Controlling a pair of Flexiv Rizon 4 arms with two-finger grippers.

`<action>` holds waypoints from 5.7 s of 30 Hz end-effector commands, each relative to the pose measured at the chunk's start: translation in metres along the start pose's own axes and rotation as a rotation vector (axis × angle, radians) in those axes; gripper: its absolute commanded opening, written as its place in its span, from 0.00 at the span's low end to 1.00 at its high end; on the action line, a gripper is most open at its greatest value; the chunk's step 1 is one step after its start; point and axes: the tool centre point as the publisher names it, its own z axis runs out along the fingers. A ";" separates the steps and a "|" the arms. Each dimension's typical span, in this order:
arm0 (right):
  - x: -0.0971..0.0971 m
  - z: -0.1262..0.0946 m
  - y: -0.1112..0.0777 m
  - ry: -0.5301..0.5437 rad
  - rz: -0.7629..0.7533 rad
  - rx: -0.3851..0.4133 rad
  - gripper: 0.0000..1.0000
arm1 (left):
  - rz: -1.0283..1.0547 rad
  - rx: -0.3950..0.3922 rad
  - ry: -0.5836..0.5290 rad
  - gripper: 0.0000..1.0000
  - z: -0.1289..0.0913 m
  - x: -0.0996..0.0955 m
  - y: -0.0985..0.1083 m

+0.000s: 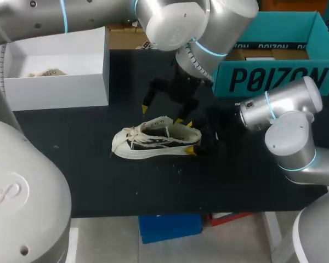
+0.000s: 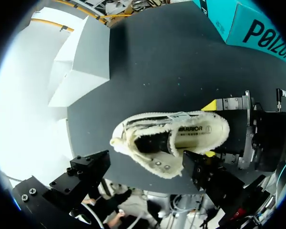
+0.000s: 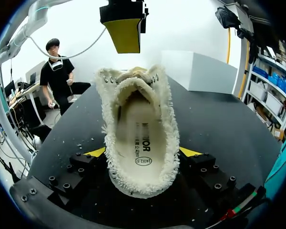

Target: Take the shoe out of the shoebox, open the shoe tongue, remove and reinsert the insole, then place the shoe into the shoebox

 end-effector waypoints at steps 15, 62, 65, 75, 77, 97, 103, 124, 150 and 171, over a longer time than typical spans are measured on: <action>-0.002 0.003 0.001 -0.001 0.002 0.004 0.00 | -0.039 -0.001 -0.031 1.00 0.042 0.027 0.009; -0.002 0.003 0.001 -0.001 0.002 0.004 0.00 | -0.128 0.076 -0.043 0.00 0.029 -0.023 0.006; -0.002 0.003 0.001 -0.001 0.002 0.004 0.00 | -0.138 0.088 -0.054 0.00 0.030 -0.027 0.009; -0.002 0.003 0.001 -0.001 0.002 0.004 0.00 | -0.151 0.044 -0.081 0.00 0.051 -0.041 0.022; -0.002 0.003 0.001 -0.001 0.002 0.004 0.00 | -0.161 0.025 -0.090 0.00 0.056 -0.044 0.024; -0.002 0.003 0.001 -0.001 0.002 0.004 0.00 | -0.207 -0.241 -0.223 0.00 0.084 -0.046 0.036; -0.002 0.003 0.001 -0.001 0.002 0.004 0.00 | -0.251 -0.304 -0.221 0.00 0.089 -0.046 0.037; -0.002 0.003 0.001 -0.001 0.002 0.004 0.00 | -0.219 -0.147 -0.035 1.00 0.054 -0.069 0.029; -0.002 0.003 0.001 -0.001 0.002 0.004 0.00 | 1.353 0.184 0.606 0.00 -0.023 -0.043 0.023; -0.002 0.003 0.001 -0.001 0.002 0.004 0.00 | 1.580 0.302 0.714 0.00 -0.014 -0.032 0.018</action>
